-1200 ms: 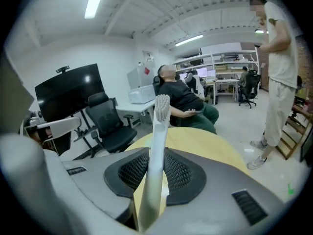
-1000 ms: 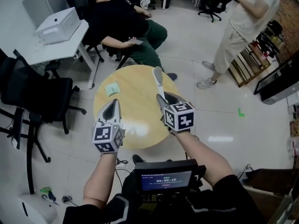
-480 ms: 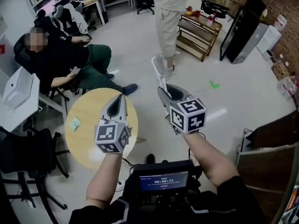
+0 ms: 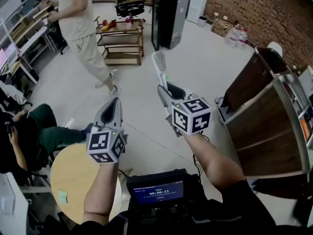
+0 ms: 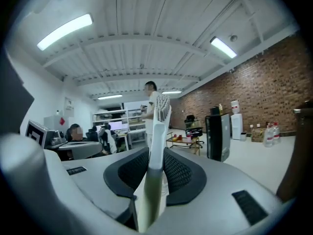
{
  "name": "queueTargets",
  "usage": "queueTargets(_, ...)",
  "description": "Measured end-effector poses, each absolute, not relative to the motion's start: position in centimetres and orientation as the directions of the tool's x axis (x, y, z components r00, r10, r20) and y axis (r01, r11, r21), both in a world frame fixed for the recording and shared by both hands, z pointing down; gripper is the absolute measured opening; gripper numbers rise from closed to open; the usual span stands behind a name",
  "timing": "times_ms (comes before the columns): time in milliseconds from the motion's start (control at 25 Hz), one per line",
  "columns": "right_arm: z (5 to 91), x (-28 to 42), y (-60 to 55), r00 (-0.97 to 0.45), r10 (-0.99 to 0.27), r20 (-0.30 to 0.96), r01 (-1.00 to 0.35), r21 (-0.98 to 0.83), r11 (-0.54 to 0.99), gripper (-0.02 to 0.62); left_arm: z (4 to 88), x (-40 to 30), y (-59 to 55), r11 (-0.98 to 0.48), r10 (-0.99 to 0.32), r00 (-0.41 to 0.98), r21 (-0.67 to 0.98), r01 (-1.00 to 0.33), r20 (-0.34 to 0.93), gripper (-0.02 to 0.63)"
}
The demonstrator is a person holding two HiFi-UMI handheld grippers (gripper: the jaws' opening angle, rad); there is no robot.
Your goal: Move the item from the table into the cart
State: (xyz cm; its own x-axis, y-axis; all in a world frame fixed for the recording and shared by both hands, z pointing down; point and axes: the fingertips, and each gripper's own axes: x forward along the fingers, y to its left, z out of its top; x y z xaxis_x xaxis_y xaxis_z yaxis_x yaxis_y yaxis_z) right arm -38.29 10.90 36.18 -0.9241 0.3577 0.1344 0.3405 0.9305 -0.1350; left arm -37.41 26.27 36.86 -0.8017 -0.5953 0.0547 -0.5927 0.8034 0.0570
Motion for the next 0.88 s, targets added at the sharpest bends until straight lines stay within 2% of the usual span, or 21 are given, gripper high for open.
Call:
queueTargets(120,36.1,-37.3,-0.3,-0.957,0.262,0.125,0.246,-0.128,0.961,0.075,37.6,-38.0,16.1,0.756,-0.654,-0.753,0.049,-0.653,0.064,0.0)
queueTargets(240,35.0,-34.3,-13.5,-0.993,0.085,0.086,0.075,-0.112,0.991,0.075,38.0,-38.3,3.0,0.636,-0.771,-0.634,0.021,-0.771,0.059,0.0)
queueTargets(440,32.8,-26.5,-33.6,-0.992,-0.112,0.051,-0.118,-0.12,0.986,0.075,36.7,-34.1,-18.3,0.462,-0.886,-0.461,0.017,-0.887,0.047,0.0)
queueTargets(640,30.7,-19.5,-50.1,-0.956,-0.29,0.037,-0.293,-0.124,0.948,0.075,34.3,-30.9,-35.5,0.313,-0.95,-0.313,-0.01,-0.95,0.014,0.0)
queueTargets(880,29.4,-15.8,-65.9,-0.882,-0.47,0.039,-0.469,-0.17,0.866,0.075,32.4,-30.8,-51.6,0.153,-0.988,-0.154,-0.031,-0.988,0.01,0.0)
